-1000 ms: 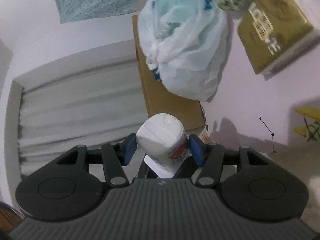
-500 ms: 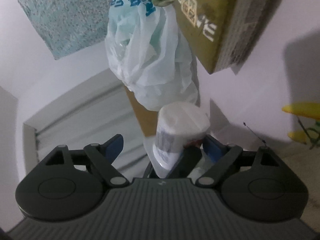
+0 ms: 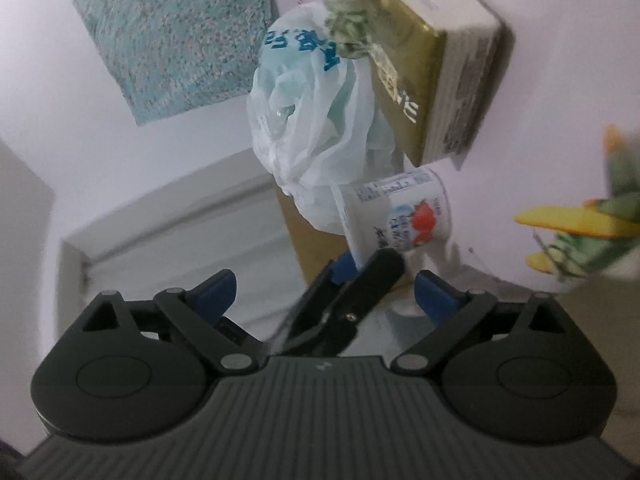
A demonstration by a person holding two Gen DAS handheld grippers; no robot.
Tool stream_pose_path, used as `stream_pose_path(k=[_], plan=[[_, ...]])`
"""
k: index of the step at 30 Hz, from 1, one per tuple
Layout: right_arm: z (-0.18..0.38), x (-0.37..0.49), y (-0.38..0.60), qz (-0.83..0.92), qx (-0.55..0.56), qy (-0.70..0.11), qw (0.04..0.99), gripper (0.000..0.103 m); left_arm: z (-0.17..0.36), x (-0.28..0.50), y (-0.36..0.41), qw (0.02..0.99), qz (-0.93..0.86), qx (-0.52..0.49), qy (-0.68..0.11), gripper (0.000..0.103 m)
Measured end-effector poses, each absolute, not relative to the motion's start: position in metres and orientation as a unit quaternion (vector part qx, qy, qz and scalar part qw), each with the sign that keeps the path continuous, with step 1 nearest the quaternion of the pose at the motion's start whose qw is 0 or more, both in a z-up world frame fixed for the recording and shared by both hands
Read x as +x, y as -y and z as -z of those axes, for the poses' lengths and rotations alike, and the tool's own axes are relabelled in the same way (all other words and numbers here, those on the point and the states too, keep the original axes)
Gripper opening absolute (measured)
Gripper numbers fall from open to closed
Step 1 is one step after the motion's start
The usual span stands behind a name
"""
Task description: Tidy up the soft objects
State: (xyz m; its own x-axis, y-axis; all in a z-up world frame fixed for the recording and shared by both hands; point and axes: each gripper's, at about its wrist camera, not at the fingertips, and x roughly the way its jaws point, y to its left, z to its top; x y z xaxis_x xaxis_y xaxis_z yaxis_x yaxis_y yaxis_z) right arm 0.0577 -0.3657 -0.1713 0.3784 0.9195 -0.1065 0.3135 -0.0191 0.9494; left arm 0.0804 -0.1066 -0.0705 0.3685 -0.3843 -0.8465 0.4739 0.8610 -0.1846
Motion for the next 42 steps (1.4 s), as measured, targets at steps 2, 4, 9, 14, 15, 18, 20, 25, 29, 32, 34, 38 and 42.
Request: stream_pose_path(k=[2, 4, 9, 14, 15, 18, 20, 25, 29, 32, 34, 38, 42], plan=[[0.156, 0.056, 0.371, -0.298, 0.612, -0.474, 0.558, 0.096, 0.069, 0.077, 0.105, 0.828, 0.259, 0.045, -0.495, 0.078], [0.138, 0.055, 0.375, -0.306, 0.574, -0.465, 0.601, 0.096, 0.065, 0.075, 0.101, 0.830, 0.258, 0.037, -0.493, 0.081], [0.104, 0.062, 0.374, -0.313, 0.513, -0.434, 0.671, 0.095, 0.058, 0.075, 0.082, 0.836, 0.247, -0.032, -0.488, 0.082], [0.096, 0.078, 0.360, -0.293, 0.474, -0.429, 0.711, 0.080, 0.059, 0.083, 0.059, 0.826, 0.237, -0.126, -0.496, 0.074], [0.096, 0.081, 0.356, -0.287, 0.465, -0.432, 0.717, 0.078, 0.060, 0.085, 0.058, 0.824, 0.234, -0.130, -0.499, 0.072], [0.099, 0.088, 0.342, -0.279, 0.448, -0.442, 0.726, 0.067, 0.063, 0.090, 0.058, 0.821, 0.231, -0.130, -0.506, 0.064], [0.101, 0.089, 0.334, -0.271, 0.431, -0.449, 0.734, 0.053, 0.067, 0.093, 0.059, 0.817, 0.232, -0.129, -0.512, 0.060], [0.099, 0.089, 0.325, -0.248, 0.396, -0.452, 0.760, 0.040, 0.074, 0.099, 0.058, 0.812, 0.235, -0.141, -0.516, 0.051], [0.103, 0.088, 0.327, -0.238, 0.399, -0.453, 0.761, 0.032, 0.073, 0.098, 0.059, 0.815, 0.247, -0.134, -0.506, 0.040], [0.104, 0.084, 0.331, -0.240, 0.406, -0.453, 0.757, 0.032, 0.074, 0.098, 0.059, 0.811, 0.253, -0.135, -0.510, 0.041], [0.104, 0.082, 0.331, -0.240, 0.404, -0.452, 0.758, 0.032, 0.074, 0.099, 0.059, 0.807, 0.256, -0.138, -0.514, 0.042], [0.104, 0.081, 0.330, -0.236, 0.401, -0.446, 0.765, 0.025, 0.074, 0.097, 0.061, 0.808, 0.253, -0.134, -0.515, 0.041], [0.098, 0.077, 0.329, -0.230, 0.398, -0.440, 0.771, 0.024, 0.072, 0.094, 0.058, 0.812, 0.249, -0.140, -0.509, 0.036]])
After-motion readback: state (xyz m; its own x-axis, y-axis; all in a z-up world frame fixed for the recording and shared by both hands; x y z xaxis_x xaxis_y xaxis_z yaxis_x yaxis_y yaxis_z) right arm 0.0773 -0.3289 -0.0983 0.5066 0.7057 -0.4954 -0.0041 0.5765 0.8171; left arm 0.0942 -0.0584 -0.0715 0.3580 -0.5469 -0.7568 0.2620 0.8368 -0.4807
